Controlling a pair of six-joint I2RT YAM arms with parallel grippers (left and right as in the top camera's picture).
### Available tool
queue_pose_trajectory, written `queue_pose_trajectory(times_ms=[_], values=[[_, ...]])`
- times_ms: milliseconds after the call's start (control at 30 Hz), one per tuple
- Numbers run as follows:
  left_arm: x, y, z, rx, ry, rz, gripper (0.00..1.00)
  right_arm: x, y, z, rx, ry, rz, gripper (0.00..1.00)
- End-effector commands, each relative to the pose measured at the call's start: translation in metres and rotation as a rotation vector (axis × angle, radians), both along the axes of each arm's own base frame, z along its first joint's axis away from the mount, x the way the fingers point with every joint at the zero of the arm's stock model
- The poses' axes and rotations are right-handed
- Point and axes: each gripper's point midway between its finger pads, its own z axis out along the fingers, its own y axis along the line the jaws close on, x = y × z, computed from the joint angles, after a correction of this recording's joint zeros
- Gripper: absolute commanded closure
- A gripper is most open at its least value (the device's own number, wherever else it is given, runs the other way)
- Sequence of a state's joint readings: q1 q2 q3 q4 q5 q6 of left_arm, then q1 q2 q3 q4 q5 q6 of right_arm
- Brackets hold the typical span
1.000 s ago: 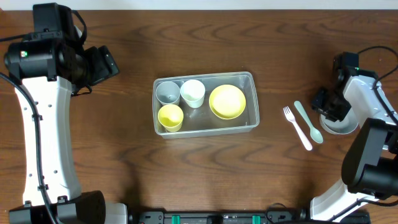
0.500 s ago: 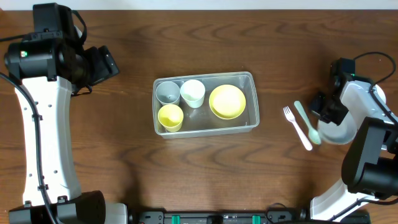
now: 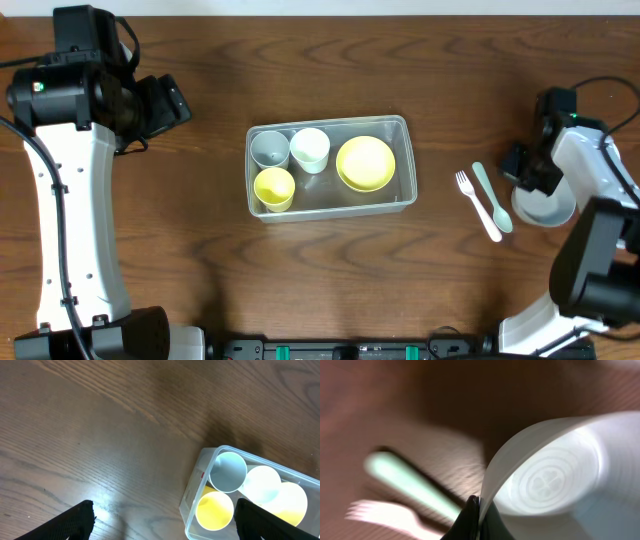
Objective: Pack container
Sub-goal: 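Place the grey bowl into the yellow bowl in the container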
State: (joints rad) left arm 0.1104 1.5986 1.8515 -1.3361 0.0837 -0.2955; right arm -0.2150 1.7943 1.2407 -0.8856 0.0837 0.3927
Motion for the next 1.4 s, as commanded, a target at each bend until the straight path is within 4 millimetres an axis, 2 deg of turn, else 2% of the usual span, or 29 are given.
queue_pose_trajectory(times_ms=[0, 33, 167, 267, 333, 433, 633, 800, 1000, 1133, 1200, 1300, 1333, 1367], values=[[-0.004, 0.001, -0.001, -0.004, 0.006, 0.004, 0.11, 0.032, 0.020, 0.079, -0.014, -0.228, 0.161, 0.99], [-0.004, 0.001, -0.001, -0.004, 0.006, 0.004, 0.11, 0.037, 0.031, 0.096, -0.003, -0.278, 0.223, 0.99], [-0.004, 0.001, -0.001, -0.004, 0.006, 0.004, 0.11, 0.044, 0.098, 0.169, 0.032, -0.489, 0.574, 0.99], [-0.004, 0.001, -0.001, -0.004, 0.006, 0.004, 0.11, 0.034, 0.149, 0.194, 0.008, -0.554, 0.803, 0.99], [-0.004, 0.001, -0.001, -0.004, 0.006, 0.004, 0.11, 0.023, 0.185, 0.196, 0.009, -0.560, 0.959, 0.99], [-0.004, 0.000, -0.001, -0.004, 0.006, 0.004, 0.11, 0.012, 0.226, 0.187, 0.007, -0.530, 1.109, 0.99], [-0.004, 0.000, -0.001, -0.004, 0.007, 0.004, 0.11, 0.002, 0.285, 0.139, -0.012, -0.401, 1.300, 0.99], [-0.004, 0.001, -0.001, -0.004, 0.007, 0.005, 0.11, 0.006, 0.311, 0.097, 0.006, -0.322, 1.363, 0.99], [-0.004, 0.001, -0.001, -0.004, 0.007, 0.004, 0.11, 0.008, 0.314, 0.066, 0.020, -0.244, 1.371, 0.99], [-0.004, 0.001, -0.001, -0.004, 0.007, 0.004, 0.11, 0.010, 0.315, 0.060, 0.020, -0.234, 1.373, 0.98], [-0.004, 0.001, -0.001, -0.004, 0.007, 0.004, 0.11, 0.012, 0.316, 0.061, 0.019, -0.245, 1.373, 0.91], [-0.004, 0.001, -0.001, -0.004, 0.007, 0.004, 0.10, 0.013, 0.317, 0.061, 0.018, -0.253, 1.373, 0.88], [-0.004, 0.001, -0.001, -0.004, 0.007, 0.004, 0.10, 0.013, 0.317, 0.061, 0.018, -0.253, 1.373, 0.84], [-0.004, 0.001, -0.001, -0.004, 0.007, 0.004, 0.11, 0.013, 0.317, 0.061, 0.018, -0.252, 1.373, 0.75]])
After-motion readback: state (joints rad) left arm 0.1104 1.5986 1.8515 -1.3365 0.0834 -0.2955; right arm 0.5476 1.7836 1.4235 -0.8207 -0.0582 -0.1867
